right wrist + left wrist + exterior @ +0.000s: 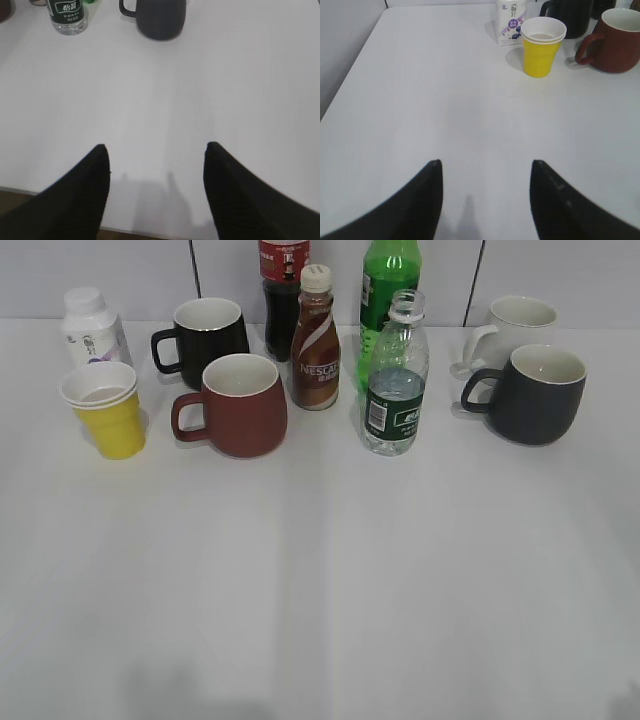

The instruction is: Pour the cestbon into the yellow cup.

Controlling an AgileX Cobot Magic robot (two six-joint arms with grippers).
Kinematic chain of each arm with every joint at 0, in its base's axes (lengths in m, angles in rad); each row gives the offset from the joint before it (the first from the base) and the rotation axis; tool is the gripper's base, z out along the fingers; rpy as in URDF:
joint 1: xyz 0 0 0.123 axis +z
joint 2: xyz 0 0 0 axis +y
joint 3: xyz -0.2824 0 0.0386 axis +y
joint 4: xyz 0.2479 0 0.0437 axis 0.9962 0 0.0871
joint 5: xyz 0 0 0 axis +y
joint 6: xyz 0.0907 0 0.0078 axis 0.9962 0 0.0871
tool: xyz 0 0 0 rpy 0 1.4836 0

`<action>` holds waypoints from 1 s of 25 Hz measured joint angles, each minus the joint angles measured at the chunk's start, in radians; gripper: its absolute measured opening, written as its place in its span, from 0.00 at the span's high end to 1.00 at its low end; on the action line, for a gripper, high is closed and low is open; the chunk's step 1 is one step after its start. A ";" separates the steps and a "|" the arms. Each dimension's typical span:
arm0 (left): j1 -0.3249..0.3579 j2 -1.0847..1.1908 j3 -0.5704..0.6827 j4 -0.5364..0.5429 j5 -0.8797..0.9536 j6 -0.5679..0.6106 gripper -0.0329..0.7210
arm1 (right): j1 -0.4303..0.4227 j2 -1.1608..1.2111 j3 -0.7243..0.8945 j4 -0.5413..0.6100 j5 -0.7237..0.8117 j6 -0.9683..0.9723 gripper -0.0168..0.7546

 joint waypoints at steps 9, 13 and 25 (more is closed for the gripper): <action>0.000 0.000 0.000 0.000 0.000 0.000 0.39 | 0.000 0.000 0.000 0.000 -0.001 0.000 0.40; 0.000 0.000 0.000 0.000 0.000 0.000 0.39 | 0.000 0.000 0.000 0.000 -0.001 0.000 0.40; 0.000 0.000 0.000 0.000 0.000 0.000 0.40 | 0.010 0.000 0.002 -0.041 -0.002 0.114 0.40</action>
